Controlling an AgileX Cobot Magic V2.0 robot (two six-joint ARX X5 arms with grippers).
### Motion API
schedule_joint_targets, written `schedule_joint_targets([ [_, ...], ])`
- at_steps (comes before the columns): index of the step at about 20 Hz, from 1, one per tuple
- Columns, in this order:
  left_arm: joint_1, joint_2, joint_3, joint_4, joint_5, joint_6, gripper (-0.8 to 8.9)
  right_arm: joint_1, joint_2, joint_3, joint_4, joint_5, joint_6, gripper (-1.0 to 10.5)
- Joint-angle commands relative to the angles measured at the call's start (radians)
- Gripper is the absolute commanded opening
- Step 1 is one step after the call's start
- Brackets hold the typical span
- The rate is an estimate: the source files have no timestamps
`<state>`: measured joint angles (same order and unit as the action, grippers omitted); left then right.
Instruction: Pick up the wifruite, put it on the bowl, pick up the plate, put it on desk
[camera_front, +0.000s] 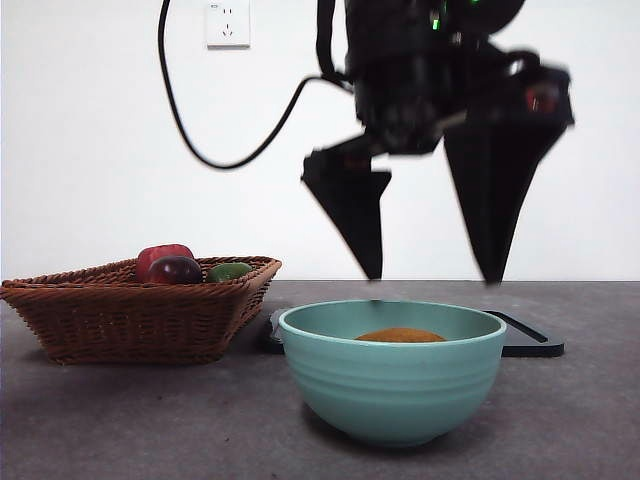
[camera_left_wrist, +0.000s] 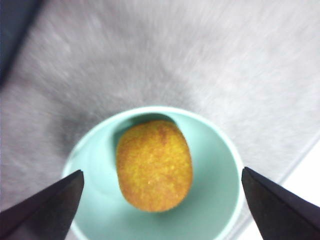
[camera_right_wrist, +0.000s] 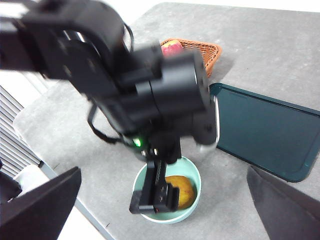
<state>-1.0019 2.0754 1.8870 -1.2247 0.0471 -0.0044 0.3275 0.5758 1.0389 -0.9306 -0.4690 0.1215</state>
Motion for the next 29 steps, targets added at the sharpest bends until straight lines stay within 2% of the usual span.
schedule_joint_targets([
  [1, -0.012, 0.006, 0.072, -0.034, -0.004, 0.021, 5.68, 0.005, 0.002, 0.017, 0.010, -0.003, 0.010, 6.6],
  [3, -0.009, -0.035, 0.087, -0.051, -0.004, 0.027, 6.06, 0.005, 0.002, 0.017, 0.010, -0.003, 0.010, 6.6],
  [8, 0.004, -0.200, 0.087, -0.120, -0.004, 0.031, 6.01, 0.005, 0.002, 0.017, 0.010, -0.003, 0.010, 6.6],
  [20, 0.080, -0.725, 0.064, -0.148, -0.004, 0.048, 5.93, 0.005, 0.002, 0.017, 0.011, -0.002, 0.010, 6.6],
  [23, 0.089, -0.869, -0.051, -0.135, -0.019, 0.050, 5.93, 0.005, 0.002, 0.017, 0.011, -0.002, 0.010, 6.6],
  [26, 0.089, -1.023, -0.207, -0.109, -0.113, 0.045, 5.93, 0.005, 0.002, 0.017, 0.011, -0.002, 0.010, 6.6],
  [29, 0.088, -1.171, -0.339, -0.040, -0.124, 0.039, 5.93, 0.005, 0.002, 0.017, 0.011, -0.002, 0.010, 6.6],
])
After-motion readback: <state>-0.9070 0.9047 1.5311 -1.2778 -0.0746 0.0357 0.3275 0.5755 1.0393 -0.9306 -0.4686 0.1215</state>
